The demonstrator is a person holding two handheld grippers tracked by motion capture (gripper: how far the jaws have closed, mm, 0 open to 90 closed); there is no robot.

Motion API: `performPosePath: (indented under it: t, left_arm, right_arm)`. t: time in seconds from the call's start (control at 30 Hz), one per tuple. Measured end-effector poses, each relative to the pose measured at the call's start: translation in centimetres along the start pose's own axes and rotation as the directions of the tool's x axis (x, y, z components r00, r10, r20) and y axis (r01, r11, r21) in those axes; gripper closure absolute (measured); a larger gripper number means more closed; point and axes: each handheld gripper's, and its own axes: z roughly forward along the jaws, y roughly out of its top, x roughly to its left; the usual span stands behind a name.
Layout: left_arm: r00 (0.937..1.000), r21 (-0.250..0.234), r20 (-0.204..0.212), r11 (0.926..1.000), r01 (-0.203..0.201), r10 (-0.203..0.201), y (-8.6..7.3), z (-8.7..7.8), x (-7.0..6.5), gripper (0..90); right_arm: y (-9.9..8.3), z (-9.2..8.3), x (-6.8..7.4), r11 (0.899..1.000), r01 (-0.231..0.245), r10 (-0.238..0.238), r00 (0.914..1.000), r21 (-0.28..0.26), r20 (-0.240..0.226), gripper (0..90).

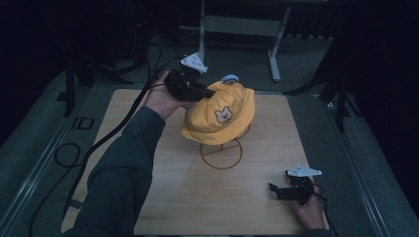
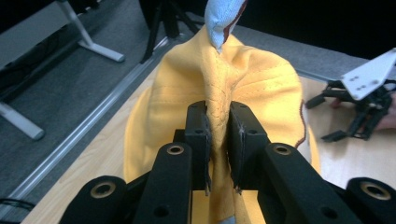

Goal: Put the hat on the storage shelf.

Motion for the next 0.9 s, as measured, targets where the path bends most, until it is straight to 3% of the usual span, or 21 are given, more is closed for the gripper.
performPosePath:
  t: [0.33, 0.47, 0.57, 0.9]
  left_arm:
    - [0.9996, -0.01, -0.025, 0.9999, 0.011, -0.011, 0.6, 2.1, -0.3, 76.6]
    - [0.9993, -0.016, -0.036, 0.9998, 0.008, -0.008, 0.7, 2.6, -0.5, 75.7]
    - [0.9982, -0.047, -0.06, 0.9989, 0.005, -0.008, 0.7, 3.1, -0.7, 75.0]
    - [0.9967, -0.048, -0.08, 0.9987, -0.018, 0.014, 0.5, 4.3, -1.5, 71.0]
  right_arm:
    - [0.0, 0.0, 0.0, 1.0, 0.002, -0.002, 1.0, 0.0, -0.001, 10.9]
    - [0.0, 0.0, 0.0, 1.0, 0.003, -0.003, 1.0, 0.0, -0.002, 10.8]
    - [0.0, 0.0, 0.0, 1.0, 0.003, -0.003, 1.0, 0.0, -0.002, 10.9]
    - [0.0, 0.0, 0.0, 1.0, 0.003, -0.003, 1.0, 0.0, -0.002, 10.9]
